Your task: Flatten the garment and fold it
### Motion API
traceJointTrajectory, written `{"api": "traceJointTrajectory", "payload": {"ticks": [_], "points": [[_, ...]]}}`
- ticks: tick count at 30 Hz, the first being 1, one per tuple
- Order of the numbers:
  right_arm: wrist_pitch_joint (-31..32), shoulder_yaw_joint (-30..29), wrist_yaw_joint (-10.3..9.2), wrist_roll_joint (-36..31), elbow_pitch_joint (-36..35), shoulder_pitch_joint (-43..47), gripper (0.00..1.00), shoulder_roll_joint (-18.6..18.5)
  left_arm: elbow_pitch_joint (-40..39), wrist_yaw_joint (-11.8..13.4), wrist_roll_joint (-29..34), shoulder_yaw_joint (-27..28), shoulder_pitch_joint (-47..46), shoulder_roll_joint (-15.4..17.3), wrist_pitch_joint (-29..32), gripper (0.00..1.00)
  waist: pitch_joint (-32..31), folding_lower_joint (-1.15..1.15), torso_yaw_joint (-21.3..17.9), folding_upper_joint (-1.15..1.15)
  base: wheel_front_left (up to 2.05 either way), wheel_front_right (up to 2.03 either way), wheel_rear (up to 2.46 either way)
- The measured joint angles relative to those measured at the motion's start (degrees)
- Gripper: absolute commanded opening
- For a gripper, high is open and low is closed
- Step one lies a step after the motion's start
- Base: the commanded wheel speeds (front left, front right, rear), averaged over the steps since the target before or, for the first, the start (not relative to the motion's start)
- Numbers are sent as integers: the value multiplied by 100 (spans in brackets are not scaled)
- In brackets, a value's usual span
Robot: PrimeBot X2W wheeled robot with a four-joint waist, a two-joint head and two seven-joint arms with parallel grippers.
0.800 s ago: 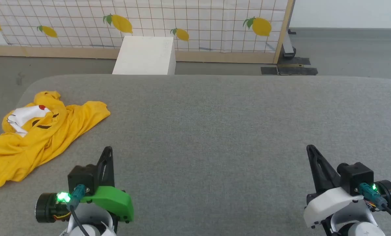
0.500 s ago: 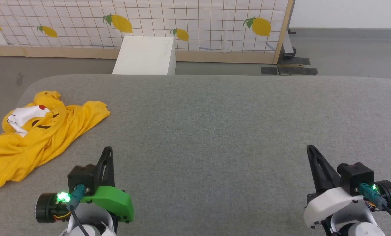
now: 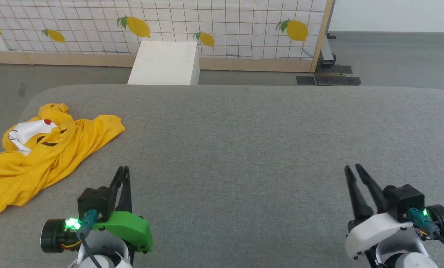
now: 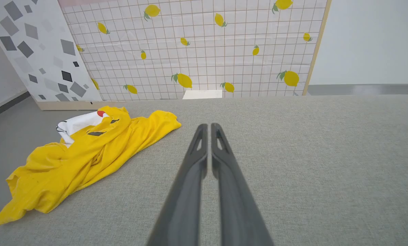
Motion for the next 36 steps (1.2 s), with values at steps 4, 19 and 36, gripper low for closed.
{"api": "traceJointTrajectory", "payload": {"ticks": [4,19,36], "points": [[-2,-16,0,0,0,1,100,0,0,0,-12,-5,0,0,-2,100,2,0,-1,0,0,0,0],[-146,-267,0,56,47,3,100,0,0,-7,-160,13,0,0,-153,100,41,0,30,0,0,0,0],[-343,-399,0,59,68,-1,100,0,63,-46,-454,47,-2,0,-361,100,161,0,372,0,0,0,0]]}}
